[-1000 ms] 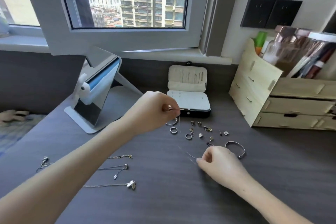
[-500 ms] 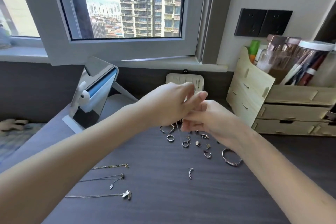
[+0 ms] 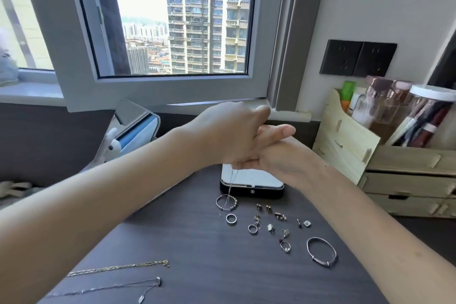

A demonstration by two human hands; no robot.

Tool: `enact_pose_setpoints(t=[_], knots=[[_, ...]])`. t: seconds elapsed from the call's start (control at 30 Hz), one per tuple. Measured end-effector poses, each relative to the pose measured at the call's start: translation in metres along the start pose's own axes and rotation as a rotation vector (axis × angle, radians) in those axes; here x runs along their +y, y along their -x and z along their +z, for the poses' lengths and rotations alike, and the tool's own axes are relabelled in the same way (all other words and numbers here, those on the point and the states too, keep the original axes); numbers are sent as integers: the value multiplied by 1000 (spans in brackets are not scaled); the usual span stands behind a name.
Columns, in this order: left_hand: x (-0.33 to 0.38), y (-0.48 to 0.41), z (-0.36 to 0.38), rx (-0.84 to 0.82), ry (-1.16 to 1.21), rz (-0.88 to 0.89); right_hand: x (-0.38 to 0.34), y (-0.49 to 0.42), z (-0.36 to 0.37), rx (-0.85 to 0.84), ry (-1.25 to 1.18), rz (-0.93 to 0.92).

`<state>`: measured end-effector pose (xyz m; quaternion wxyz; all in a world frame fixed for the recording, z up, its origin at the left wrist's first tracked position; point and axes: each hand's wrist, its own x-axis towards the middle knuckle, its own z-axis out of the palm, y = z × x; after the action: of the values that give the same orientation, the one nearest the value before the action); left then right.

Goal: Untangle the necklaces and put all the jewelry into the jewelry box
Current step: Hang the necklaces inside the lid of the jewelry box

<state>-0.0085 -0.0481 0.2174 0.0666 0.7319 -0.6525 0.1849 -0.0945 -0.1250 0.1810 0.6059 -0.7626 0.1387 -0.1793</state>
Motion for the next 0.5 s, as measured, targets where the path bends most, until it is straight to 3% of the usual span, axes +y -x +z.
enact_pose_setpoints(t=[0.3,0.5], knots=[[-37,-22,5,-33,-19,-46,-14,-39,-7,71,229,10],[-53,-38,5,18,349,-140,-21,-61,-24,47,251,13]])
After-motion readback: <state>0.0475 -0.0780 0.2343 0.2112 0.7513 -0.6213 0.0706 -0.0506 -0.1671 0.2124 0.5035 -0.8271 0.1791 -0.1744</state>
